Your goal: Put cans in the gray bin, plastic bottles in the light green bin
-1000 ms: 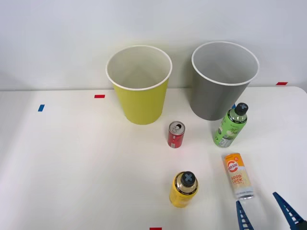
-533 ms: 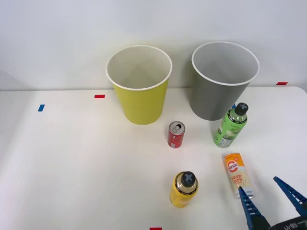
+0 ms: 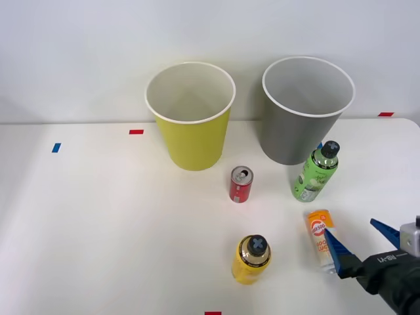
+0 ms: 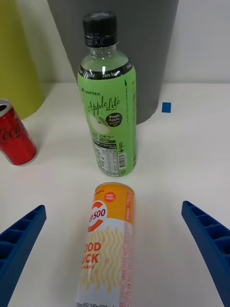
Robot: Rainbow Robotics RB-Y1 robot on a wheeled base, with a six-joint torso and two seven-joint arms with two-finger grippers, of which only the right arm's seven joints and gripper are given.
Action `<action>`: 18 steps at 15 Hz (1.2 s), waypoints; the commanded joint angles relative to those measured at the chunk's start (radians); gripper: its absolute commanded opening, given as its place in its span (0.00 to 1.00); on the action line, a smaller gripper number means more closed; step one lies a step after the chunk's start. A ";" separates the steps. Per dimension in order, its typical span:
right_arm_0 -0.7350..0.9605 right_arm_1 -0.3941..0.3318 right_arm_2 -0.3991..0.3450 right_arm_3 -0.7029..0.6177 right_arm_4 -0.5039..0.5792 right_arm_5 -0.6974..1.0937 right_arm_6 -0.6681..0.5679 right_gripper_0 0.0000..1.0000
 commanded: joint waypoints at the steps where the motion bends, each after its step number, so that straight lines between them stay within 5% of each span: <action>1: -0.027 -0.055 0.015 -0.002 0.015 0.052 -0.133 0.98; 7: -0.075 -0.121 0.086 -0.008 0.124 0.124 -0.308 0.98; 13: -0.248 -0.109 0.150 -0.238 0.189 0.821 -0.343 0.98; 18: -0.501 -0.152 0.351 -0.234 0.219 1.138 -0.413 0.98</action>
